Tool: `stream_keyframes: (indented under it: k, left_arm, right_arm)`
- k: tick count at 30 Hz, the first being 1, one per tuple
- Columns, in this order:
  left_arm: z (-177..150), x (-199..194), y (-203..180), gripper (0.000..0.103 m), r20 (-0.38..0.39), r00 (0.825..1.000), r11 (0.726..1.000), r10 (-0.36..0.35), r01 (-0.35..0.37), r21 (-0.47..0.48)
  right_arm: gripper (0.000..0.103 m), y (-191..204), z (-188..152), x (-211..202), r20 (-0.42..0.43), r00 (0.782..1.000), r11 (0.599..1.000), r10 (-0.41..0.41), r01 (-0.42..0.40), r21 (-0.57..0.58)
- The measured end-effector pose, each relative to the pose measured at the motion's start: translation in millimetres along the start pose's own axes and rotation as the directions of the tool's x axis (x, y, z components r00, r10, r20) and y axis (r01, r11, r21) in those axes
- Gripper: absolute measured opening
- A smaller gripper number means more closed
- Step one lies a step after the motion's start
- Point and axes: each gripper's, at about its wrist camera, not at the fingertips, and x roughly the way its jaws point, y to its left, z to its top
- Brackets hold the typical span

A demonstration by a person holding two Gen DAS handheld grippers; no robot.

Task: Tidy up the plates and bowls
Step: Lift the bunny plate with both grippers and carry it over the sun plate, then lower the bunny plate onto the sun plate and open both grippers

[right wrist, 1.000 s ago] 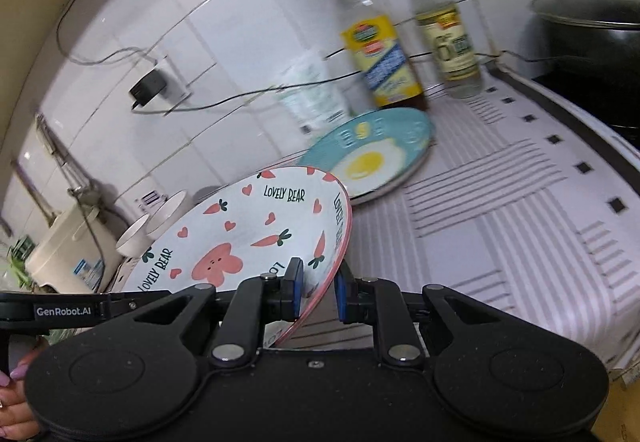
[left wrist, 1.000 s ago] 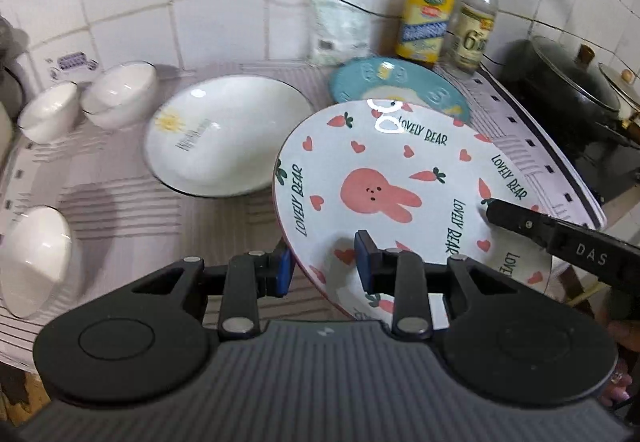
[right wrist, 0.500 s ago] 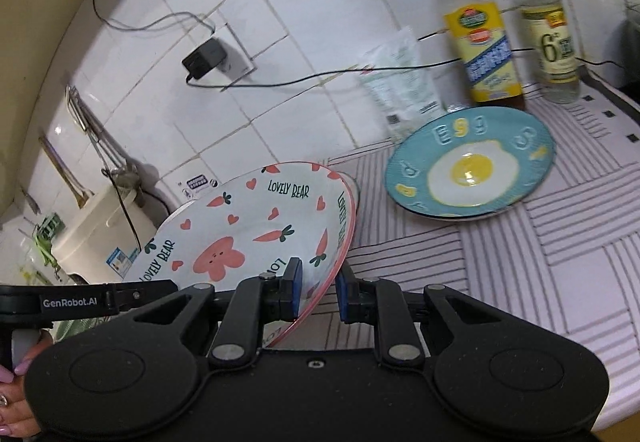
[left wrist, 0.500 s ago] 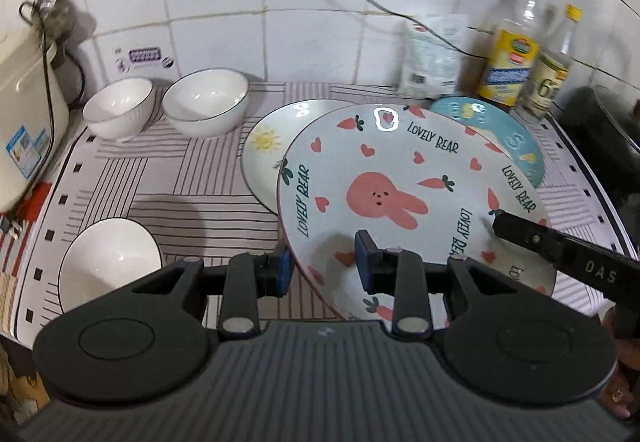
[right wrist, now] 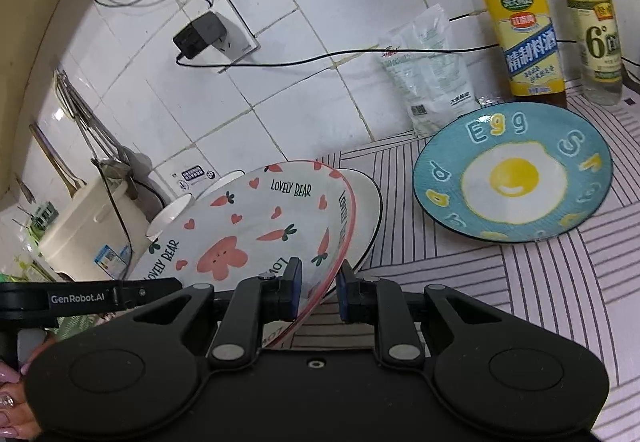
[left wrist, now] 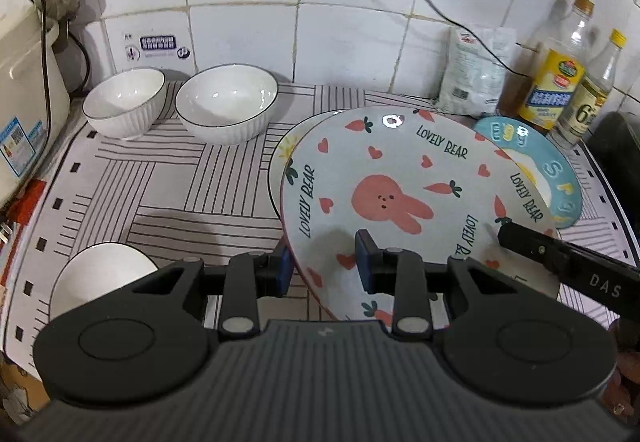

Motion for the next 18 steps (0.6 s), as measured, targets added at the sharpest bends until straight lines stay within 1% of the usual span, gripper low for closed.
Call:
stream_keyframes:
  k: [4, 9, 11, 14, 18]
  left_arm:
    - [6, 20, 10, 0.03, -0.028, 0.999, 0.999, -0.018, 0.016, -0.048]
    - [14, 44, 17, 0.03, -0.076, 0.997, 0.997, -0.028, 0.022, -0.079]
    - [17, 51, 20, 0.03, -0.098, 0.995, 0.996, -0.03, 0.021, -0.091]
    - [22, 61, 21, 0.03, -0.134, 0.99, 0.994, -0.037, 0.023, -0.106]
    - [27, 69, 22, 0.03, -0.16, 0.986, 0.993, -0.046, 0.027, -0.115]
  right_arm:
    - [0.023, 3, 6, 15, -0.027, 0.999, 0.999, -0.021, 0.02, -0.028]
    - [0.023, 0, 14, 37, -0.061, 0.997, 0.998, -0.046, 0.044, -0.044]
    - [0.023, -2, 18, 45, -0.073, 0.996, 0.998, -0.055, 0.052, -0.038]
    - [0.023, -7, 23, 55, -0.104, 0.993, 0.998, -0.054, 0.055, 0.007]
    - [0.023, -2, 28, 64, -0.139, 0.985, 0.995, -0.1, 0.098, -0.017]
